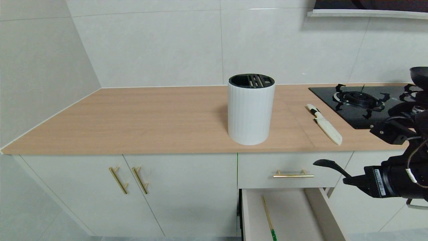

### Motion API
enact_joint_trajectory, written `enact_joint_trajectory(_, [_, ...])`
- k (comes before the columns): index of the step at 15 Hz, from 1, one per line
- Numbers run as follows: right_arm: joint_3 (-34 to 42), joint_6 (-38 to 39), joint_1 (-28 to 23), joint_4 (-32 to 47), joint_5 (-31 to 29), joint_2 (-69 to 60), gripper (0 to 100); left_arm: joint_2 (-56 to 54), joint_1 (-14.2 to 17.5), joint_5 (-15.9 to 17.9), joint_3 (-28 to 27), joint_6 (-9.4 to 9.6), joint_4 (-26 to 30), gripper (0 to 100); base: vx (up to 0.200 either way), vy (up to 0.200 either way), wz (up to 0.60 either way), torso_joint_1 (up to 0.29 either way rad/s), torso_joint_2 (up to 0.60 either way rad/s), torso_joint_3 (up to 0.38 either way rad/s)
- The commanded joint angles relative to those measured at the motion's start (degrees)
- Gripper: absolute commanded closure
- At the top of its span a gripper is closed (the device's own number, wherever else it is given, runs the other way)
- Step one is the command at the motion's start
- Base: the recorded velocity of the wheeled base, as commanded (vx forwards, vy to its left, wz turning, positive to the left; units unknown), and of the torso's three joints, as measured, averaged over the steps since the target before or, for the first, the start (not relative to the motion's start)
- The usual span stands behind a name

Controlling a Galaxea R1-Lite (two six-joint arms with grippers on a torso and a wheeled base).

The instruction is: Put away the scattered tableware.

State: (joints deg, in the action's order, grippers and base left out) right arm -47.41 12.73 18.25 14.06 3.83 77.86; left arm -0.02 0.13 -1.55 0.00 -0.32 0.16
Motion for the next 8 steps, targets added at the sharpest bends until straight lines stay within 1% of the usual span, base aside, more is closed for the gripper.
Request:
enact_joint_trajectory(1, [4.52, -0.16, 1.0, -1.14, -1.28, -0.17, 100, 0.02, 0.04, -0.03, 0.0, -0.03, 0.02, 0, 0.0, 0.0, 0.0, 0.0, 0.0, 0.0])
enact_joint_trajectory(3, [6.8, -0.16, 1.09, -3.16, -1.45, -0.08, 100, 0.02, 0.04, -0.03, 0.0, -0.03, 0.02, 0, 0.0, 0.0, 0.0, 0.0, 0.0, 0.0])
enact_joint_trajectory(8, [7.24, -0.07, 1.0, -5.27, -1.37, 2.21, 100, 0.02, 0.04, -0.03, 0.0, -0.03, 0.02, 0, 0.0, 0.0, 0.0, 0.0, 0.0, 0.0])
